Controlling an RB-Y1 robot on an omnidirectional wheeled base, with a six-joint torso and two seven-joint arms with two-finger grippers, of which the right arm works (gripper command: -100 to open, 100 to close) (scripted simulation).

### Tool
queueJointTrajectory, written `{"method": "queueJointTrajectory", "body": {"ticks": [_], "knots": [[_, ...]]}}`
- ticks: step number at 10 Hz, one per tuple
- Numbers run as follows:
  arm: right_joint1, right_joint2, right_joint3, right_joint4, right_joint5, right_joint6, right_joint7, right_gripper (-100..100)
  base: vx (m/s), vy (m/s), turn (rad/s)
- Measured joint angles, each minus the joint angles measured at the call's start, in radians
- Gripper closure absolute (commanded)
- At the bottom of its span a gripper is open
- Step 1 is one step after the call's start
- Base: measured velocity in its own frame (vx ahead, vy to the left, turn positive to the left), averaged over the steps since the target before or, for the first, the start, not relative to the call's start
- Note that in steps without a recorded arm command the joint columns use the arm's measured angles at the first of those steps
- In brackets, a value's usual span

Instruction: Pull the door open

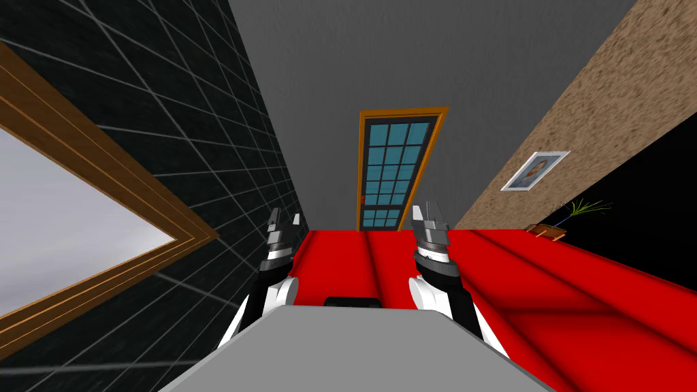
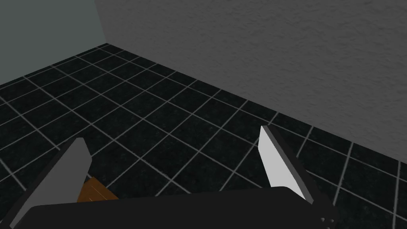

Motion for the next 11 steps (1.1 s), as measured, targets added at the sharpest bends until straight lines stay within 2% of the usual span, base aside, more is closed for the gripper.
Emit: {"method": "queueJointTrajectory", "body": {"ticks": [3, 6, 7, 11], "knots": [[-0.014, -0.017, -0.009, 0.049, 0.016, -0.010, 0.031, -100, 0.175, 0.012, -0.016], [-0.027, -0.036, -0.023, 0.126, 0.036, -0.040, 0.071, -100, 0.178, 0.035, -0.023], [-0.028, -0.044, -0.026, 0.141, 0.045, -0.042, 0.087, -100, 0.159, 0.058, -0.024], [-0.052, -0.060, -0.040, 0.221, 0.068, -0.060, 0.136, -100, 0.107, 0.016, -0.015]]}}
